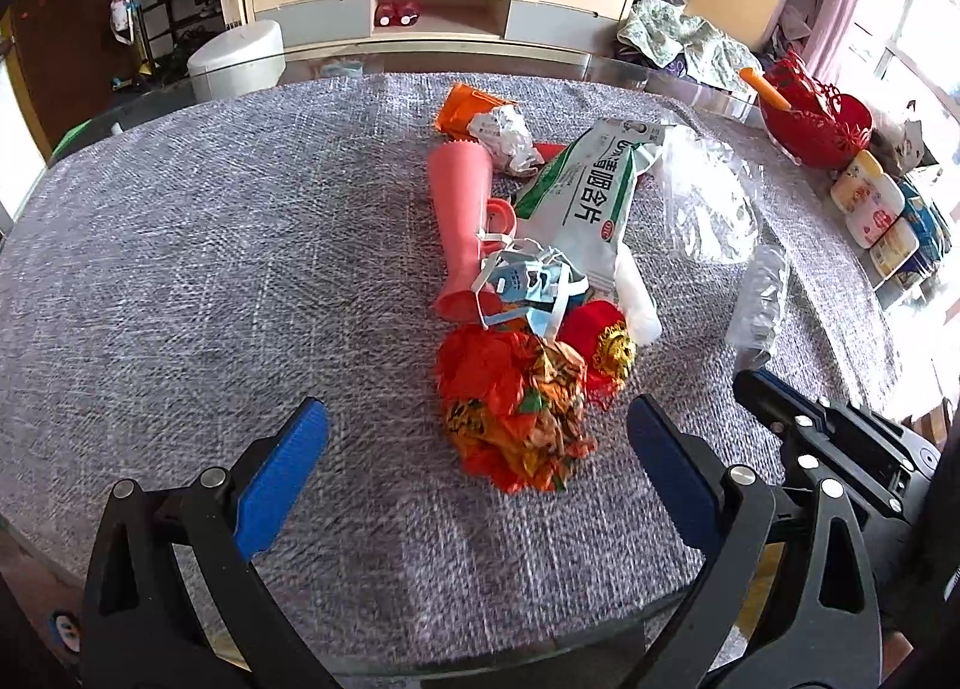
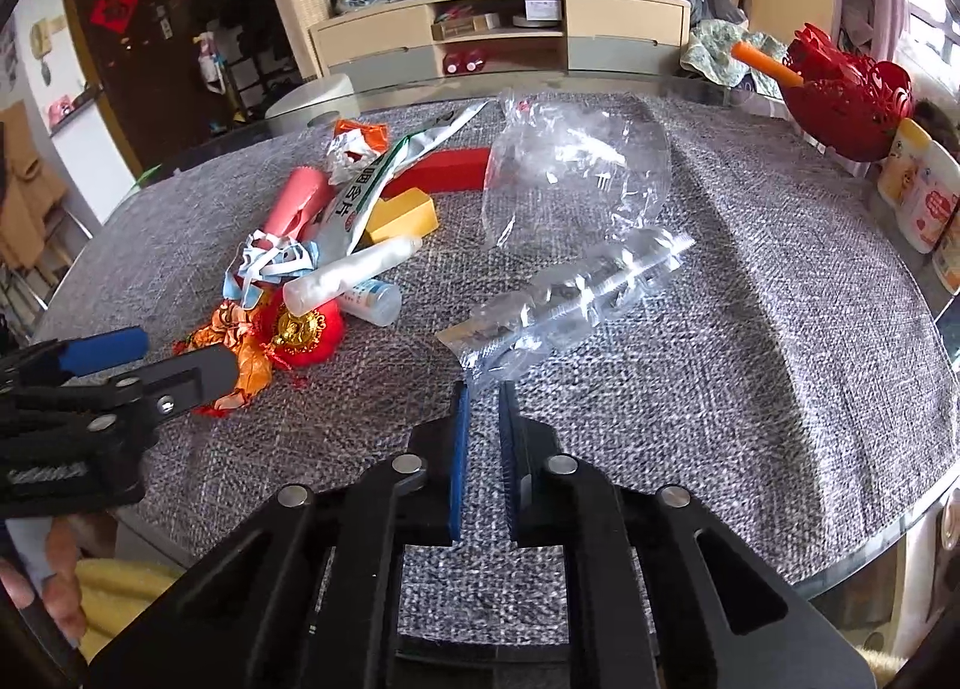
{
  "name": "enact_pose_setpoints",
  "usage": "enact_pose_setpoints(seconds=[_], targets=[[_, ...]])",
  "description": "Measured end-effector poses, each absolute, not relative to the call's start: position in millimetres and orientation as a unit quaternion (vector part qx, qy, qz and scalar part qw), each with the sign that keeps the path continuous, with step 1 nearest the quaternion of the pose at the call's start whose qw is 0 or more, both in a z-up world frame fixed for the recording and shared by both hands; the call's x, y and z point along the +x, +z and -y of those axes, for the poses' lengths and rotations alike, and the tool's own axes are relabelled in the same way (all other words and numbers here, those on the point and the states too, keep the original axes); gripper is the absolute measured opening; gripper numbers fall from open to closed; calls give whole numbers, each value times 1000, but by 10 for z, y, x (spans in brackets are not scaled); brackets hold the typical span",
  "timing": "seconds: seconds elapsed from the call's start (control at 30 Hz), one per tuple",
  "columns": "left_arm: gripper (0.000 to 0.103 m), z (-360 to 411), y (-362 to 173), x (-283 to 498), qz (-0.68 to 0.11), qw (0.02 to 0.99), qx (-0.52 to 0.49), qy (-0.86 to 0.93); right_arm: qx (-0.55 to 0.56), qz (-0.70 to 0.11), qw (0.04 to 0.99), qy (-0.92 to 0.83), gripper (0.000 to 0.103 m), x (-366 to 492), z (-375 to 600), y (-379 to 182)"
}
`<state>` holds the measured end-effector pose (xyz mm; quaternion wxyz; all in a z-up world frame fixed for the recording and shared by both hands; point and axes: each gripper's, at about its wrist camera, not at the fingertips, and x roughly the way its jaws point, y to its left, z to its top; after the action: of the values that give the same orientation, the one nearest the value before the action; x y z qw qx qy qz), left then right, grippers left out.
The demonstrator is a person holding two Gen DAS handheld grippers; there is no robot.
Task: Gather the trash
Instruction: 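Reach the left tool to the orange candy wrapper while the right tool grasps the blister pack, then close the left tool on the orange candy wrapper and lift it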
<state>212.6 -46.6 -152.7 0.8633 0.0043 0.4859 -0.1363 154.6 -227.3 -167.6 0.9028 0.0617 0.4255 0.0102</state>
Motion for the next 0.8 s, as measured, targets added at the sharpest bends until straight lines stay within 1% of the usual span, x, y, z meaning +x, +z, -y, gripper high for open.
enact_pose_setpoints(seconds=[0.03,0.1,0.2,0.23,0.27,0.3,0.4,0.57,0.8], targets=[[88,470,-1545,2148,-488,862,1,-139,62,-424,904,10,4,1540,2285,-1668],[77,468,-1582,2183,-493,858,-2,-143,62,-421,905,11,4,1542,2304,-1651],[57,464,-1648,2192,-501,852,-10,-151,61,-418,906,12,3,1532,2315,-1625],[54,471,-1660,2189,-502,851,-11,-153,61,-418,906,13,3,1525,2319,-1618],[46,476,-1666,2179,-504,849,-14,-158,60,-418,907,15,3,1512,2319,-1608],[44,489,-1668,2168,-505,847,-17,-164,60,-417,907,16,3,1499,2317,-1605],[42,511,-1665,2118,-502,850,-5,-156,57,-413,909,20,3,1423,2282,-1551],[41,453,-1603,1986,-502,850,-11,-158,50,-408,911,32,3,1280,2224,-1478],[41,308,-1383,1551,-492,855,-19,-163,45,-408,909,66,2,924,2089,-1367]])
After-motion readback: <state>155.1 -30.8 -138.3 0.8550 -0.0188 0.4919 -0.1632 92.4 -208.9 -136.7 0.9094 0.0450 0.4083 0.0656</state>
